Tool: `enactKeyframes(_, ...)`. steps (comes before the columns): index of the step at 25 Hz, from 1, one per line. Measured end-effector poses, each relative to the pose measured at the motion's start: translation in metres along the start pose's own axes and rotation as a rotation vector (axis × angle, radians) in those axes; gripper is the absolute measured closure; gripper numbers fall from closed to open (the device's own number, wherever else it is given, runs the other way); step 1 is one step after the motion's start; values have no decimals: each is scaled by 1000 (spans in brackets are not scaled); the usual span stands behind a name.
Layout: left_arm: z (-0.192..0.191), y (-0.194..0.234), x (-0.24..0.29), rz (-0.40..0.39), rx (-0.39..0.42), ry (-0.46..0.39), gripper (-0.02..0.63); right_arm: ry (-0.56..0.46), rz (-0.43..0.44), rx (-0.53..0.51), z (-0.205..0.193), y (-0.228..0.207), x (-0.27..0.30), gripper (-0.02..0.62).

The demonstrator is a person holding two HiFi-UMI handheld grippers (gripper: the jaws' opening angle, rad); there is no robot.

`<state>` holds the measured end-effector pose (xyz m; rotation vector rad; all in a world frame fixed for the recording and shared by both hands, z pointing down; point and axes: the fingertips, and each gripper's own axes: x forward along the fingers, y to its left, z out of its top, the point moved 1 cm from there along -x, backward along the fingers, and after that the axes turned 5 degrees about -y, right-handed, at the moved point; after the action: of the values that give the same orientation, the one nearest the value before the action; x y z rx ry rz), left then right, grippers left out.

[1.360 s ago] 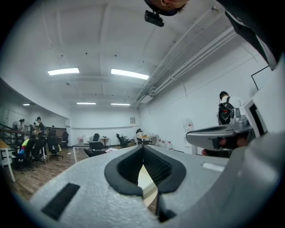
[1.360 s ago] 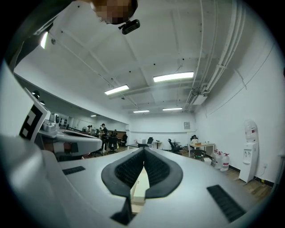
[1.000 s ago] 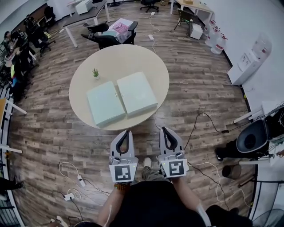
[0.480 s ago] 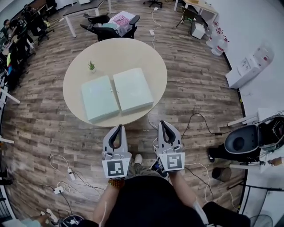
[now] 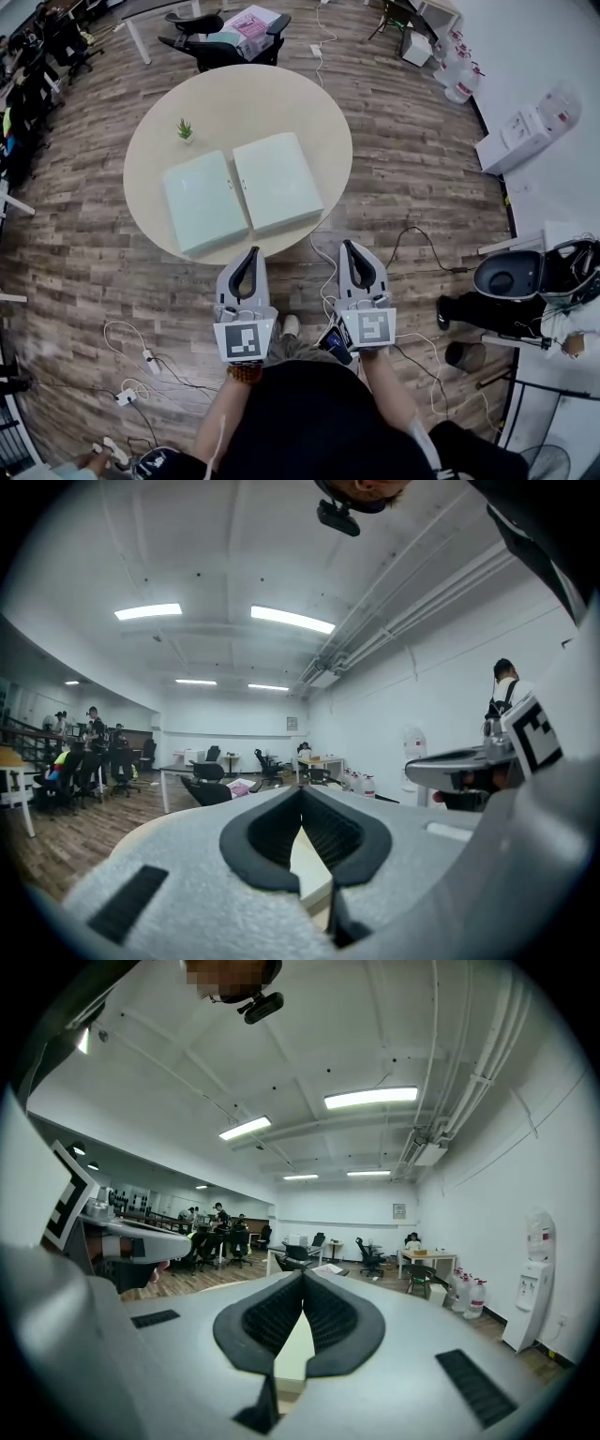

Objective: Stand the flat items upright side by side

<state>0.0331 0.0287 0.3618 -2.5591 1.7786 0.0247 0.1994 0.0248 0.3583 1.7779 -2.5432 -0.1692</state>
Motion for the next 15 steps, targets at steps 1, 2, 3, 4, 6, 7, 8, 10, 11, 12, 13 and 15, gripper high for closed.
enactKeyframes(1,-1,3,3,-2,-1,1,595,3,-7,2,-2,-1,3,597)
enactKeyframes(2,-1,6,6,-4,0,1,595,5,-13,3,-3,-3,6,597)
enactKeyframes(3,-1,9,10,-7,3,-1,595,8,-20,4,-4,-4,10,597)
enactKeyframes(4,0,12,13,-11,6,-4,595,11,-26,4,-5,-5,13,597)
enactKeyframes(6,0,18,20,-19,6,-5,595,16,-39,2,-7,-7,20,597)
enactKeyframes(7,-1,21,23,-22,4,-5,595,19,-45,1,-8,-8,23,597)
enactKeyframes(8,-1,25,25,-25,2,-5,595,24,-51,0,-9,-8,26,597)
enactKeyframes(10,-2,34,29,-27,-5,-4,595,33,-61,-3,-10,-7,33,597)
enactKeyframes(11,-2,39,31,-25,-14,-2,595,34,-64,-7,-9,-6,37,597)
enactKeyframes(12,-2,45,33,-21,-29,-3,595,34,-65,-10,-7,-5,42,597)
enactKeyframes(13,0,51,36,-18,-45,-8,595,33,-65,-13,-6,-4,47,597)
enactKeyframes(15,3,61,43,-14,-64,-17,595,29,-62,-22,-3,0,56,595)
